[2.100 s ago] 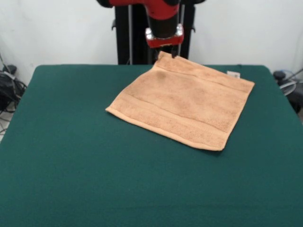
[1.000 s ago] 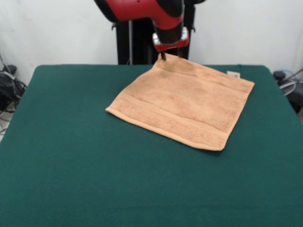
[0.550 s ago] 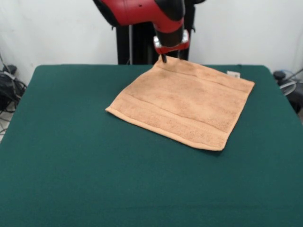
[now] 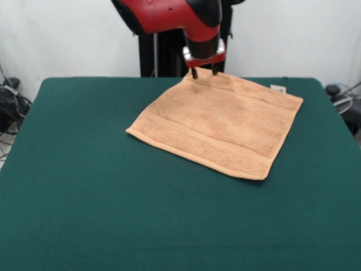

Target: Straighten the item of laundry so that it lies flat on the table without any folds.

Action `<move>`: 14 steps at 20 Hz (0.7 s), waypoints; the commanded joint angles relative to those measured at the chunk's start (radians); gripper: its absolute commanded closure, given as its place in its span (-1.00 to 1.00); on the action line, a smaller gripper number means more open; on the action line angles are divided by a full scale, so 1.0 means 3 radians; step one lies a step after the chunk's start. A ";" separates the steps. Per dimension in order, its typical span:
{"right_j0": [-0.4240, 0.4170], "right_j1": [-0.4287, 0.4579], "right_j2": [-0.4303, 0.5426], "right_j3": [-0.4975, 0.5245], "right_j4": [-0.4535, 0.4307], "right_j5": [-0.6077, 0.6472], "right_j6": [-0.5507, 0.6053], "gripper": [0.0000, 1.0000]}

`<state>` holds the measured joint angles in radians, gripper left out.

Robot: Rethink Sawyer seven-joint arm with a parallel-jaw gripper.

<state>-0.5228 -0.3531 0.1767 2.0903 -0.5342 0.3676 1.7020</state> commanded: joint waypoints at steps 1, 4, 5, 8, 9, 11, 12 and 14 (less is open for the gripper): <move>0.0112 0.0078 0.0201 -0.0419 -0.0144 -0.0385 0.0201 -1.00; 0.0129 0.0092 0.0181 -0.0421 -0.0168 -0.0462 0.0235 -1.00; 0.0136 0.0084 0.0176 -0.0417 -0.0172 -0.0473 0.0244 -1.00; 0.0150 0.0118 0.0154 -0.0427 -0.0200 -0.0559 0.0280 -1.00; 0.0158 0.0116 0.0146 -0.0428 -0.0210 -0.0582 0.0293 -1.00; 0.0169 0.0097 0.0138 -0.0422 -0.0219 -0.0586 0.0311 -1.00; 0.0169 0.0086 0.0138 -0.0416 -0.0218 -0.0578 0.0315 -1.00; 0.0167 0.0062 0.0143 -0.0403 -0.0216 -0.0563 0.0317 -1.00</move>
<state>-0.4993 -0.3537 0.1761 2.0858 -0.5694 0.3435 1.7020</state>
